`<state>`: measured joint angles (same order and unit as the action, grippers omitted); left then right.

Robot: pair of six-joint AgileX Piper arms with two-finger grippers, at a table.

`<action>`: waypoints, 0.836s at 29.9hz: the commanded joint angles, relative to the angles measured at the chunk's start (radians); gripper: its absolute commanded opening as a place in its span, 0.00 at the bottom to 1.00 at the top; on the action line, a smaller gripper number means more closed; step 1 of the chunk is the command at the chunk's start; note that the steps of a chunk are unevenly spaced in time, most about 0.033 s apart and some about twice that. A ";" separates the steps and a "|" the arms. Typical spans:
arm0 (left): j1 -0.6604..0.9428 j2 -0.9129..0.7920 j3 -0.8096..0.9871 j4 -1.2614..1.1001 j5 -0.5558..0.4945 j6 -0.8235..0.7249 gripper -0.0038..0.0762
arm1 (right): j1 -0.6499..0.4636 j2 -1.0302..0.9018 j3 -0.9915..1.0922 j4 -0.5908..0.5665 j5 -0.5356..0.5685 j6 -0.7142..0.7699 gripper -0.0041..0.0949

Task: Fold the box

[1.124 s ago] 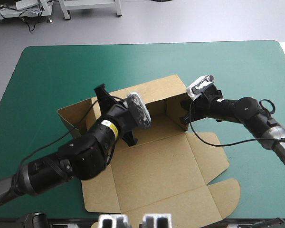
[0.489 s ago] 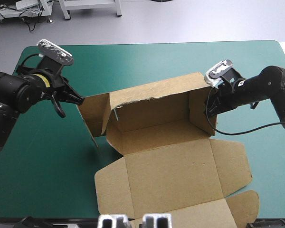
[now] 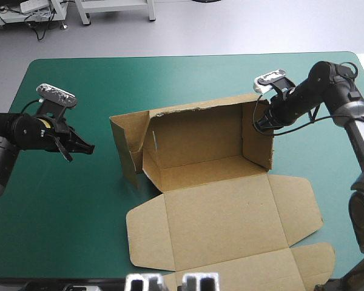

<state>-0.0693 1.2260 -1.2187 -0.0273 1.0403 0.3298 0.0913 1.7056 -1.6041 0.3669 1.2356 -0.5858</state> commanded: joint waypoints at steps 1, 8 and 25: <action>0.003 -0.053 0.049 -0.054 -0.104 0.001 0.06 | -0.009 0.049 -0.127 0.022 0.020 -0.001 0.02; 0.003 -0.090 0.131 -0.029 -0.186 -0.001 0.06 | -0.009 0.127 -0.252 0.046 0.018 -0.024 0.41; 0.003 -0.100 0.131 0.039 -0.188 -0.099 0.06 | 0.001 0.007 -0.323 0.018 0.020 0.114 0.76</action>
<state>-0.0684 1.1503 -1.0629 0.0093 0.8747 0.2436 0.0923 1.7624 -1.9028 0.3742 1.2440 -0.4728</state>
